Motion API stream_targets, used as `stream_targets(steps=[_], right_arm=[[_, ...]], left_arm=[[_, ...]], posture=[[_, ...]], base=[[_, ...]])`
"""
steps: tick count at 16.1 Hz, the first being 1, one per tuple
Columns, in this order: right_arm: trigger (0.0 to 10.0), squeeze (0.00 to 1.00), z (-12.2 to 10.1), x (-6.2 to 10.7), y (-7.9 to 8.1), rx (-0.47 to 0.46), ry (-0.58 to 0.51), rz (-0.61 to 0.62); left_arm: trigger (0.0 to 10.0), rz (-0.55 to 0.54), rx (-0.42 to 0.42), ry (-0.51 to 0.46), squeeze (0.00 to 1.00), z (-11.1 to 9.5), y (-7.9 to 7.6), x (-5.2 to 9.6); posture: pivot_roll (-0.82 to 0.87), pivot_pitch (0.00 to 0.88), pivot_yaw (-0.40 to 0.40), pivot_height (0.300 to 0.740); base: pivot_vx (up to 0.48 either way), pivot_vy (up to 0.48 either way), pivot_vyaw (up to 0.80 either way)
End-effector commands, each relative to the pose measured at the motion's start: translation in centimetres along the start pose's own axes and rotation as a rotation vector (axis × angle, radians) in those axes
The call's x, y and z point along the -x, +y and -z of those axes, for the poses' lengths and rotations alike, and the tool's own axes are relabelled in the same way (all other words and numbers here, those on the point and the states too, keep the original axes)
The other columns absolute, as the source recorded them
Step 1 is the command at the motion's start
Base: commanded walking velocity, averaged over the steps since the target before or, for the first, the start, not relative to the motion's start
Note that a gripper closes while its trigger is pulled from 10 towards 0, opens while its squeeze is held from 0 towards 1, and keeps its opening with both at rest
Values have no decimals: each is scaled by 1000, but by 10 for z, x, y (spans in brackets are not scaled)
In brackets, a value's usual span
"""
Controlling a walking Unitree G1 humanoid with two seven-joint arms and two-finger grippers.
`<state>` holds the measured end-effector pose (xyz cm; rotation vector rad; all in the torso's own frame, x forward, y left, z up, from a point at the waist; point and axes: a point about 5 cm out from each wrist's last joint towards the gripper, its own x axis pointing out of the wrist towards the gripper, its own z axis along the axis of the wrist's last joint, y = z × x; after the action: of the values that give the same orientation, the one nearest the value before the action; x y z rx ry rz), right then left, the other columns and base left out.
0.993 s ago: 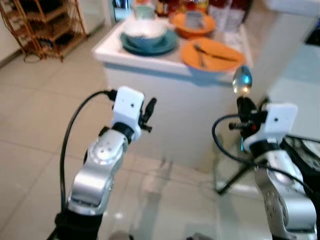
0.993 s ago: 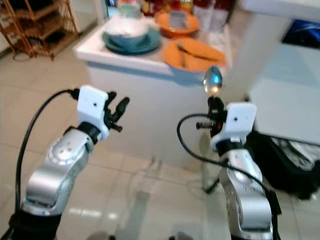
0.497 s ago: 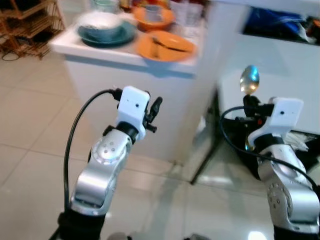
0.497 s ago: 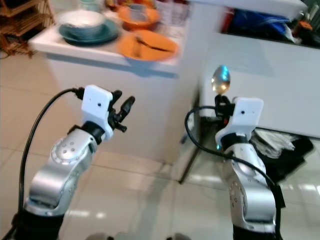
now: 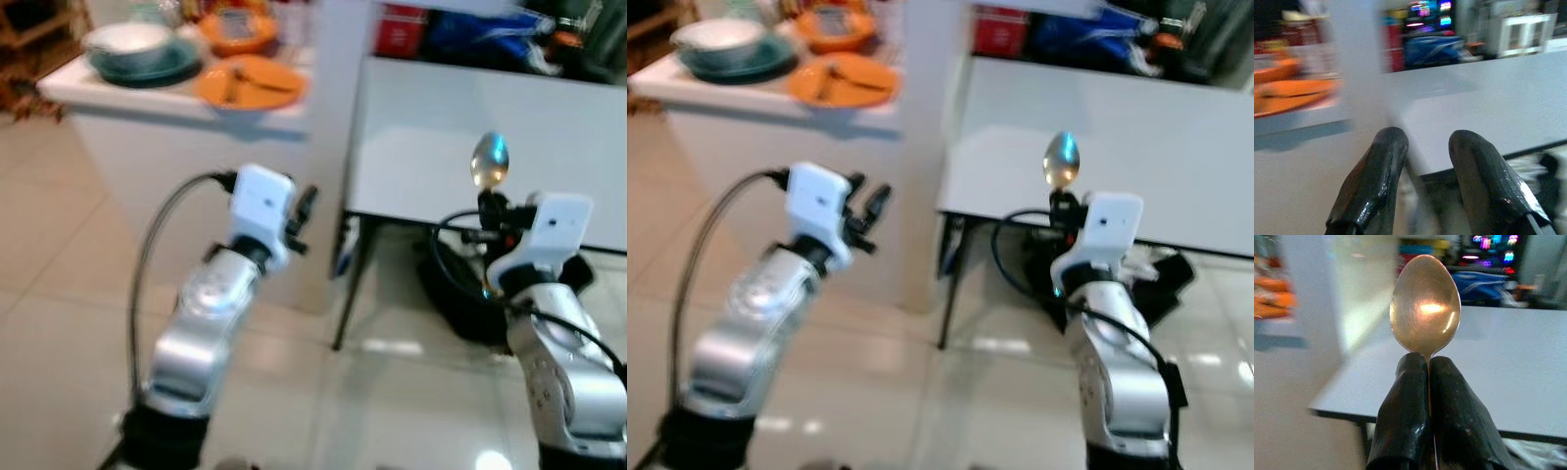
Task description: Setting the table
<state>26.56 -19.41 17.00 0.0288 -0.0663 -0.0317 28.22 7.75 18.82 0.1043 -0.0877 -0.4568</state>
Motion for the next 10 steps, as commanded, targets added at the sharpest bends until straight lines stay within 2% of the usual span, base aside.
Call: stream_targets(steps=[1, 2, 6, 8, 10], right_arm=[[10000, 0, -3, -1, 0, 7, -11, -2], [10000, 0, -4, -4, 5, -12, -5, -27], [10000, 0, -7, -12, 12, -19, 7, -53], [10000, 0, -8, -13, 11, -36, -2, -46], [10000, 0, -8, -18, 18, -62, 19, -63]], left_arm=[[10000, -7, -19, -9, 0, -2, 1, 0], [10000, 24, -5, -16, 0, -4, -1, 3], [10000, -25, 29, 16, 0, 1, 8, -4], [10000, -29, 29, 4, 0, -3, 8, -3], [10000, -45, 37, 15, 0, -2, 14, -3]], posture=[[18, 15, -42, 740], [16, 12, -46, 740], [13, 17, -50, 740], [26, 15, -59, 740], [13, 21, -50, 740]], base=[[0, -431, 0], [0, 0, 0], [0, 0, 0], [251, 0, 0], [403, 0, -200]])
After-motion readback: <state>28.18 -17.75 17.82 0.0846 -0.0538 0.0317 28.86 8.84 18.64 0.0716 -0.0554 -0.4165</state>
